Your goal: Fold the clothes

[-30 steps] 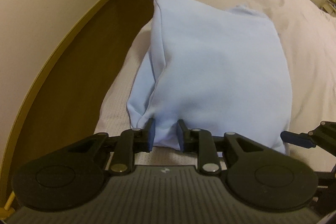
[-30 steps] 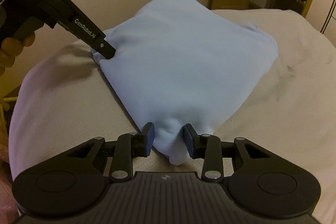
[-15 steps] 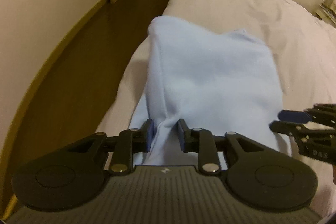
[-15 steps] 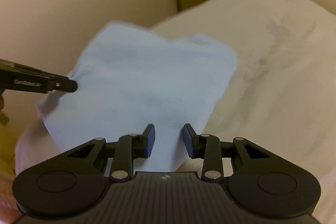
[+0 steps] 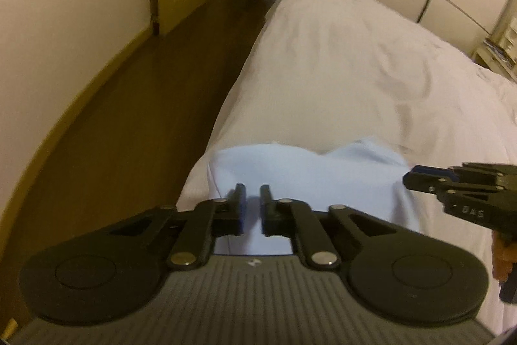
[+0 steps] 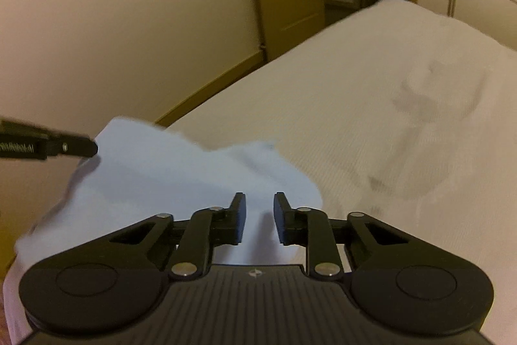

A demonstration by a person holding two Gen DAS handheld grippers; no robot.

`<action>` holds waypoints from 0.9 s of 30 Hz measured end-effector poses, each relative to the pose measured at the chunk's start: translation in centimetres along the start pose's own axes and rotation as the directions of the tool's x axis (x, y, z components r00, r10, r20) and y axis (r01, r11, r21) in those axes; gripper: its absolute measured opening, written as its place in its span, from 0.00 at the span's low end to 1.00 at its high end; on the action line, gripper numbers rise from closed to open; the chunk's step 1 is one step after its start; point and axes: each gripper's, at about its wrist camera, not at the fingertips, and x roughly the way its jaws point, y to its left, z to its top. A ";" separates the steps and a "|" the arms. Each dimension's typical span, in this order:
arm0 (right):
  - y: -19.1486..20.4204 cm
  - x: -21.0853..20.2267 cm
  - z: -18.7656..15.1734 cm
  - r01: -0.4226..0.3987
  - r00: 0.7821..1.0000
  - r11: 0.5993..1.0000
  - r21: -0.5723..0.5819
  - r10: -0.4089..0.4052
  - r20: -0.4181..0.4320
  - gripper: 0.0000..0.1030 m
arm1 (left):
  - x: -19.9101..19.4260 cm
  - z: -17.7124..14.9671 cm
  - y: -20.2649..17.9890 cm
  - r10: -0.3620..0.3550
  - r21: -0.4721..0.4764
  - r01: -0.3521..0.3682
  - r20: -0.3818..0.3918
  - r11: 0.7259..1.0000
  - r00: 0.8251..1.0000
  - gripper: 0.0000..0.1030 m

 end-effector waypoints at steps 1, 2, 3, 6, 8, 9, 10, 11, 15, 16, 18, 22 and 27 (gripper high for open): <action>-0.4 0.8 0.2 -0.001 1.000 1.000 0.019 0.002 -0.014 0.20 | 1.0 0.0 0.3 0.001 -0.013 -0.001 -0.026 1.000 1.000 0.01; -0.7 1.7 0.2 0.000 0.999 1.000 0.028 0.001 -0.037 0.19 | 2.1 0.1 0.6 0.001 -0.026 -0.002 -0.051 1.000 0.999 0.01; -0.9 2.5 0.2 -0.004 0.998 0.999 0.037 0.006 -0.064 0.18 | 3.0 0.0 0.8 0.002 -0.034 -0.004 -0.072 0.999 0.997 0.01; -1.4 3.8 -0.3 -0.009 0.995 0.997 0.076 0.016 -0.095 0.18 | 3.9 -0.1 0.6 0.019 -0.010 -0.020 -0.086 1.000 0.996 0.01; -1.6 3.5 -0.2 -0.012 0.996 0.995 0.101 0.021 -0.087 0.18 | 3.4 0.1 0.2 0.022 -0.009 -0.022 -0.078 1.000 0.997 0.01; -1.6 3.0 -0.2 -0.013 0.997 0.994 0.105 0.022 -0.079 0.18 | 2.9 0.1 0.1 0.020 -0.013 -0.021 -0.072 1.000 0.997 0.01; -1.5 2.7 -0.1 -0.010 0.997 0.995 0.101 0.018 -0.074 0.18 | 2.2 0.0 0.1 0.016 -0.020 -0.017 -0.067 1.000 0.998 0.02; -1.4 2.0 -0.2 -0.005 0.998 0.995 0.095 0.011 -0.069 0.19 | 1.4 0.0 0.0 0.011 -0.027 -0.013 -0.062 1.000 0.998 0.02; -1.0 -1.6 -1.1 -0.019 0.998 0.995 0.097 0.024 -0.051 0.21 | -2.2 -1.2 -0.4 0.016 -0.027 -0.018 -0.064 0.999 0.998 0.05; -0.7 -2.6 -1.6 -0.027 0.998 0.994 0.103 0.033 -0.054 0.21 | -3.2 -1.7 -0.3 0.017 -0.031 -0.019 -0.070 0.999 0.997 0.05; -0.1 -4.4 -2.6 -0.043 0.997 0.993 0.114 0.050 -0.062 0.21 | -5.0 -3.2 -0.6 0.012 -0.048 -0.017 -0.085 0.999 0.996 0.05; 1.8 -6.0 -5.6 -0.088 0.991 0.989 0.121 0.099 -0.089 0.21 | -7.5 -6.7 -1.1 0.033 -0.075 -0.041 -0.102 0.996 0.994 0.07; 4.4 -4.8 -9.1 -0.088 0.983 0.994 0.072 0.098 -0.152 0.21 | -7.7 -9.3 -0.7 0.061 -0.142 -0.074 -0.088 0.987 0.994 0.12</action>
